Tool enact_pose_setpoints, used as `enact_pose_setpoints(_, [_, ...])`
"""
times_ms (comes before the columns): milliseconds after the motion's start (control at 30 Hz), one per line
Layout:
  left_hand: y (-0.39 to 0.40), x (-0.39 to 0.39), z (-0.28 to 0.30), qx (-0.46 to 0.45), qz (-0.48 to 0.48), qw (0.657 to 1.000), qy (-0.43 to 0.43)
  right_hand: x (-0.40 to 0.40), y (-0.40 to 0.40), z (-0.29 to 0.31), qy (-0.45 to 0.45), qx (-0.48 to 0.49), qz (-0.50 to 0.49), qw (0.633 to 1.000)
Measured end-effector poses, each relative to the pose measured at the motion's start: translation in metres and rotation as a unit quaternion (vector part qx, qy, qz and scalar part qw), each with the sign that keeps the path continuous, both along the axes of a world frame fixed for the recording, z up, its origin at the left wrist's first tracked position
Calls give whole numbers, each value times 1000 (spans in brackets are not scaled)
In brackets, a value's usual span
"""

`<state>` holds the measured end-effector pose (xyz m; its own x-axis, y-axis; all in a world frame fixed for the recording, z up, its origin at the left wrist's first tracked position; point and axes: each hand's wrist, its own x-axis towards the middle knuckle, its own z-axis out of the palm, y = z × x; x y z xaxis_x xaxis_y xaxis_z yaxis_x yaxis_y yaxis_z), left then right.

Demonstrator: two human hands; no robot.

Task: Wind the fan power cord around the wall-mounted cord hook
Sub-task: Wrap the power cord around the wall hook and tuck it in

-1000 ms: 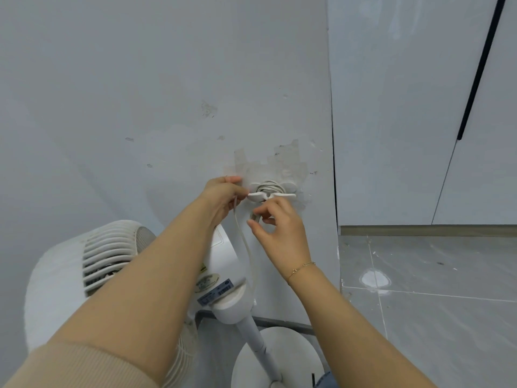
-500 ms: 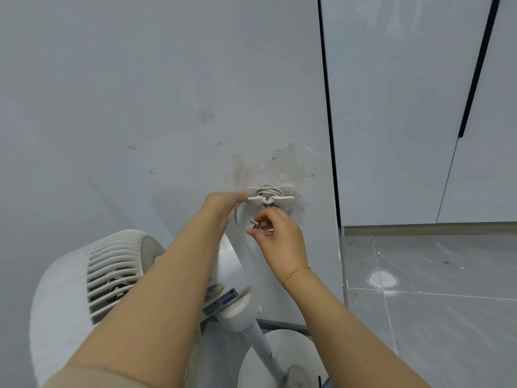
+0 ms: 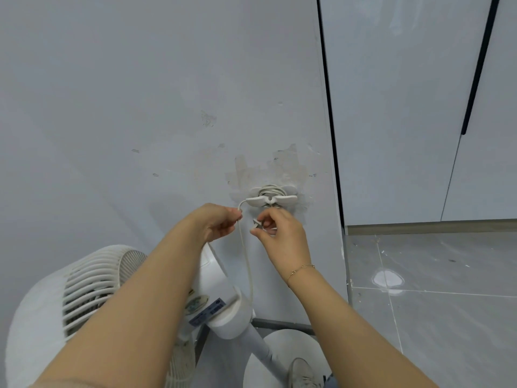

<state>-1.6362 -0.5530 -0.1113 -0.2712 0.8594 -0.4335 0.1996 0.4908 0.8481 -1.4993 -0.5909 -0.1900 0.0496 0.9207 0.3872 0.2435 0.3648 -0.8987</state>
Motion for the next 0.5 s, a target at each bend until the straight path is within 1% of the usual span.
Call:
enact_pose_setpoints(133, [7,9,-1,-35,24,999,24,-4,1,-2,-10,-6,-9,1000])
enact_pose_setpoints(233, [8,14,0,-41,35,998,26,-5,3,-4,-23,-8,-13,1000])
enact_pose_setpoints(333, [6,20,1,-15,47,999,1,-7,3,-5,-25,-9,-10,1000])
enact_pose_setpoints(500, [4,25,-1,29,73,997,-14,-11,2,-4,15,-15,-7,1000])
